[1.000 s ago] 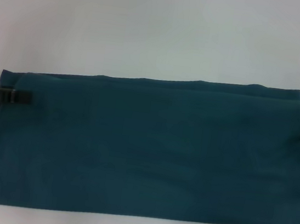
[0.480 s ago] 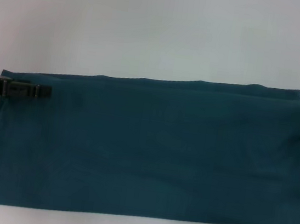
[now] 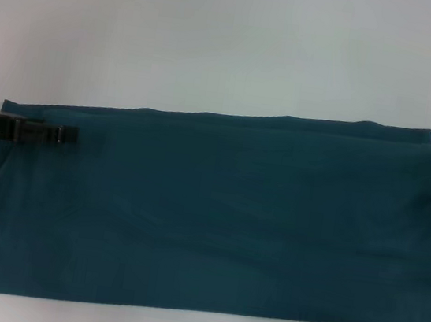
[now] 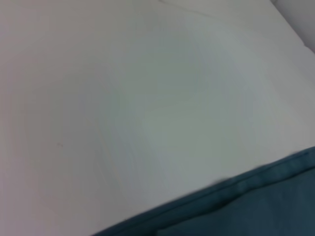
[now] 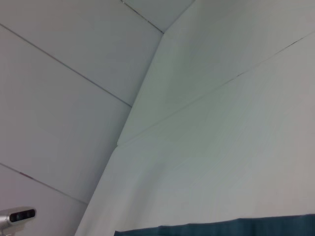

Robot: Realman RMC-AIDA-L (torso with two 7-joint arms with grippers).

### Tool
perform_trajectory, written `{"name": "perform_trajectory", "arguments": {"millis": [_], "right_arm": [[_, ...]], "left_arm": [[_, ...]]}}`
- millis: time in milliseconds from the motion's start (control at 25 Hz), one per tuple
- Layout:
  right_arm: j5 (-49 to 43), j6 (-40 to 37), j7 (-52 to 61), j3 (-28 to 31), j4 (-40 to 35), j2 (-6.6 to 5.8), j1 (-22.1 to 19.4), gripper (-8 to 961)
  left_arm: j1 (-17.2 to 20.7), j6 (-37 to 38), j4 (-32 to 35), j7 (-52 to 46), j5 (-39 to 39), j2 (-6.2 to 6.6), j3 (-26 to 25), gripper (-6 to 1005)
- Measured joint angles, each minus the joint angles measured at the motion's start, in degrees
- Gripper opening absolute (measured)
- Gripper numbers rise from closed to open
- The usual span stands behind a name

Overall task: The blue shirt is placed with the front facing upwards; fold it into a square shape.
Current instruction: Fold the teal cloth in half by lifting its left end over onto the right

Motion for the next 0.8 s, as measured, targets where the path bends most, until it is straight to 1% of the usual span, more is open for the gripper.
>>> {"name": "perform_trajectory", "arguments": {"millis": [480, 800], "right_arm": [[0.0, -0.01, -0.03, 0.0, 0.0, -0.07, 0.36, 424], [0.68, 0.19, -0.85, -0.21, 0.0, -0.04, 0.53, 425]], "left_arm": [[0.43, -1.01, 0.22, 0.31, -0.1, -0.05, 0.18, 933], [1.42, 4.63, -2.99, -0.05, -0.57, 0.32, -0.56, 933]]}}
